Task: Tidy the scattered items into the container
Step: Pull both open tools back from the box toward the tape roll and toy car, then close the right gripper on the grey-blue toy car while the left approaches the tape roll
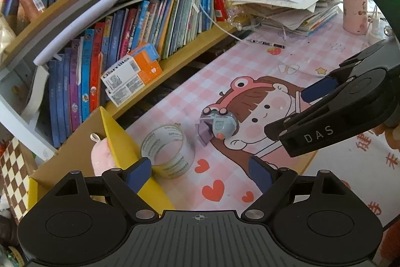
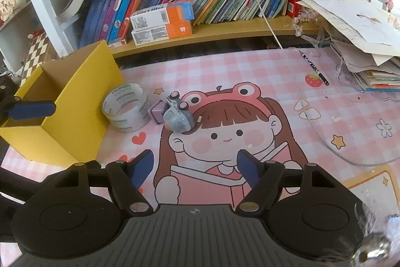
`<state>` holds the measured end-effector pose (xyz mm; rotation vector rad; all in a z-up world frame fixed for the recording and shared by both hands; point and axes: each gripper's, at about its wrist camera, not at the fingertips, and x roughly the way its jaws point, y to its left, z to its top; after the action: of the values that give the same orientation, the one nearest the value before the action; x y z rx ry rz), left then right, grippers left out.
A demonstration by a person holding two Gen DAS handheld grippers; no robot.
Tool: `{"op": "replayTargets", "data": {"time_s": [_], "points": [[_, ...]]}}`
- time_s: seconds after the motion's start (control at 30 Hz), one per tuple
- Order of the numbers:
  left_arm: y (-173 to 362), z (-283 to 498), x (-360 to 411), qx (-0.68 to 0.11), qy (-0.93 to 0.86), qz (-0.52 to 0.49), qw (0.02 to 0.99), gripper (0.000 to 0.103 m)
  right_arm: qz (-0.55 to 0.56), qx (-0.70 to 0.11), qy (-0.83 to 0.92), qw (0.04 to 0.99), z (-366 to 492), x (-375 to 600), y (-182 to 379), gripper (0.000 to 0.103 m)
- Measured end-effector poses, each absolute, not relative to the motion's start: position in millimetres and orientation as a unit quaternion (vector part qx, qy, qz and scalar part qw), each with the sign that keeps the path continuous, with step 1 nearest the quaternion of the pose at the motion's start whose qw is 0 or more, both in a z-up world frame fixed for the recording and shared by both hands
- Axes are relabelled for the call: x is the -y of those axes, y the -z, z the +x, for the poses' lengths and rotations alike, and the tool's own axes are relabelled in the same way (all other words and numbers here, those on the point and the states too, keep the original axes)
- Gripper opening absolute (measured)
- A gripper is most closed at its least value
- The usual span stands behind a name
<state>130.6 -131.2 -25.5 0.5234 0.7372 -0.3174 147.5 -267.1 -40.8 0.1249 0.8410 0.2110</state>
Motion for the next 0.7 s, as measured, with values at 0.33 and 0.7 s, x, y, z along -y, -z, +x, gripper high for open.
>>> {"op": "replayTargets", "data": {"time_s": [0.33,0.7], "points": [[37,151,138,-0.366,0.159,0.261,0.879,0.087,0.062,-0.423,-0.108,0.898,170,268,56,0.069],[46,170,143,-0.373,0.156,0.276,0.872,0.086,0.060,-0.427,-0.132,0.892,198,269,69,0.058]]}}
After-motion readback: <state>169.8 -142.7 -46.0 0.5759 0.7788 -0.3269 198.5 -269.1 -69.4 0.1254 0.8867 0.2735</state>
